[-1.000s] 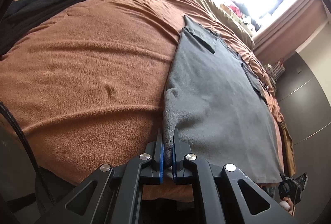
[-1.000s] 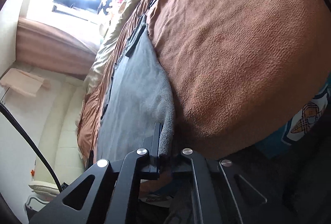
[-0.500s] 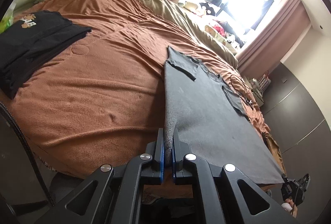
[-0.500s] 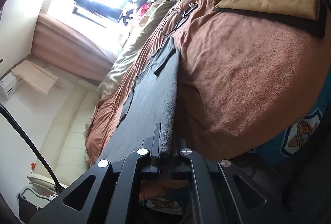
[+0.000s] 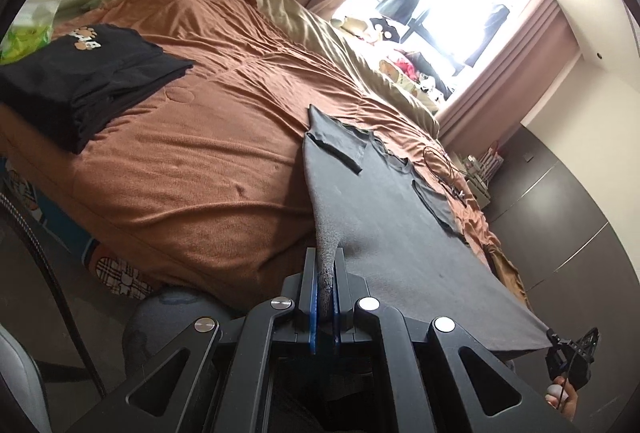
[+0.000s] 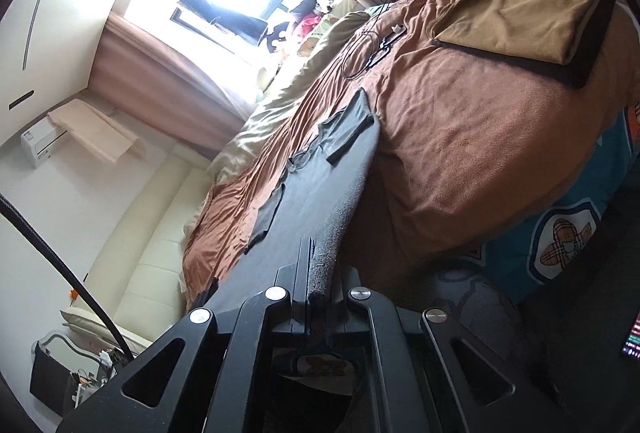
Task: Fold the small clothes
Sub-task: 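Lift the hem with both grippers and fold it over toward the collar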
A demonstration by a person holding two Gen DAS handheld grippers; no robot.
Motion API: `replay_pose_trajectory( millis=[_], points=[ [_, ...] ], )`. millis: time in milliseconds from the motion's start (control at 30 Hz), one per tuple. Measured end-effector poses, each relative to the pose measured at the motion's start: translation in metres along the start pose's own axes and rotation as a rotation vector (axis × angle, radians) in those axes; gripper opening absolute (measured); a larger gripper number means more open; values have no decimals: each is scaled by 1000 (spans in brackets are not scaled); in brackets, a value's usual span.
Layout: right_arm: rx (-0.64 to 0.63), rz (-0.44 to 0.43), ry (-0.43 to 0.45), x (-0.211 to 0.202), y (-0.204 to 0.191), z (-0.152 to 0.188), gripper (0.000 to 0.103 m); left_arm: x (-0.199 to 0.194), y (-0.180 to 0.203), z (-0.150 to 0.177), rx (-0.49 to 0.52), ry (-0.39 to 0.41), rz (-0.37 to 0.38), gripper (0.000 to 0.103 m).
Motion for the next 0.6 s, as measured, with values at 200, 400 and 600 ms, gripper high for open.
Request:
replay_pose_trajectory(
  millis=[200, 400, 600],
  points=[
    [-32, -12, 9, -31, -2, 13, 1, -35, -2, 21, 25, 17, 28, 5],
    [-79, 0, -6, -49, -3, 28, 1, -64, -3, 38, 31, 38, 55, 5],
    [-92, -3, 4, -65, -4, 33, 1, -84, -6, 55, 29, 46, 75, 5]
  ],
)
Point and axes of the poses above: each gripper's, at about its wrist camera, not at the fingertips, and x roughly the way its jaws point, y to its right, z to its underside, the point moved 8 cm from there along x, roughly the way its jaws point, and after that the axes turned 3 degrees about z, right-handed, at the moved point
